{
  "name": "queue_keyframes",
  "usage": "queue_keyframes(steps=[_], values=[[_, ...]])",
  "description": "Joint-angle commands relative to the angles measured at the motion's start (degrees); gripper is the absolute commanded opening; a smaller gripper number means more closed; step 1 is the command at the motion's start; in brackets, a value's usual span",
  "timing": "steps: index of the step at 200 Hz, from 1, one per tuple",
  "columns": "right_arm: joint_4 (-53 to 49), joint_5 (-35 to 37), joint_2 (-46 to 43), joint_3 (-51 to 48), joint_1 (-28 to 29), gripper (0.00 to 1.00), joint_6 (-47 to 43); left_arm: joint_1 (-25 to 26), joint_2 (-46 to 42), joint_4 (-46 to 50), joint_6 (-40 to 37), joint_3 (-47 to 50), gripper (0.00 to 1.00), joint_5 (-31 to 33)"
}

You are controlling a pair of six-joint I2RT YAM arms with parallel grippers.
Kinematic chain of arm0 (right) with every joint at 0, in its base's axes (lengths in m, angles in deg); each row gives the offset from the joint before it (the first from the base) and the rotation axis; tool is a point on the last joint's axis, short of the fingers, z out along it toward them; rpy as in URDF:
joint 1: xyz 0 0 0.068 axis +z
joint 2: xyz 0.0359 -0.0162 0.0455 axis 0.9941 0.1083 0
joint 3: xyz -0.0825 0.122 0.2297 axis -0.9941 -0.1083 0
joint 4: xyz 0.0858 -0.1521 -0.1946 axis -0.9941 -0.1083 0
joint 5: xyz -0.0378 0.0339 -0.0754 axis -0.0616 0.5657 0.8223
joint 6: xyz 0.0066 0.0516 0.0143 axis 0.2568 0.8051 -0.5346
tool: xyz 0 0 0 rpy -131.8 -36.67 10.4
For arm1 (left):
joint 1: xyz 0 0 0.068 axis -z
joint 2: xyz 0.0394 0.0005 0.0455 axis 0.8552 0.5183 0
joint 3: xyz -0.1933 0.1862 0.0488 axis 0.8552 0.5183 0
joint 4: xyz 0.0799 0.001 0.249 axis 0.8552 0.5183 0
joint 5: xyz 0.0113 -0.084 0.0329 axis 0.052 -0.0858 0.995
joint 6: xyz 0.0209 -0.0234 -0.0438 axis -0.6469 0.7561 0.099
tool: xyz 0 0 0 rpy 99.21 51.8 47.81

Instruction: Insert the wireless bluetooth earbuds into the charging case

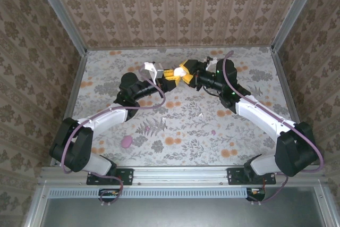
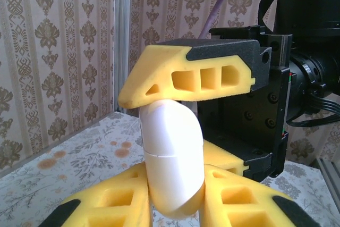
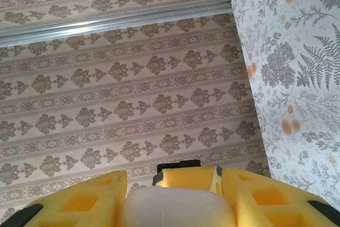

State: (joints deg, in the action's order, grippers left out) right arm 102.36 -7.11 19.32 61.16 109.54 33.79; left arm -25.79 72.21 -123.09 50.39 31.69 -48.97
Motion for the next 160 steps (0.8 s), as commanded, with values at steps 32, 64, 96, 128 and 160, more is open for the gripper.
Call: queue_keyframes(steps=[32, 64, 96, 128, 160], values=[[0.05, 1.65, -2.22, -0.5, 0.44, 0.41, -0.87, -0.03, -0.08, 1.83, 0.43, -1.75, 0.29, 0.25], [-0.45, 2.04, -2.08, -0.55, 0.61, 0.41, -1.41, -0.03, -0.04, 2.29, 0.67, -1.79, 0.3, 0.92], [-1.6, 2.6, -2.14, -0.4, 0.89, 0.42, -2.49, -0.03, 0.01, 2.46, 0.94, -1.94, 0.32, 0.92], [-2.2, 3.03, -2.17, -0.15, 1.05, 0.42, -2.99, -0.03, 0.1, 2.79, 1.17, -2.1, 0.38, 0.92], [-2.16, 3.32, -2.12, -0.19, 1.19, 0.42, -3.12, -0.03, 0.17, 4.21, 1.12, -2.8, 0.36, 0.46]])
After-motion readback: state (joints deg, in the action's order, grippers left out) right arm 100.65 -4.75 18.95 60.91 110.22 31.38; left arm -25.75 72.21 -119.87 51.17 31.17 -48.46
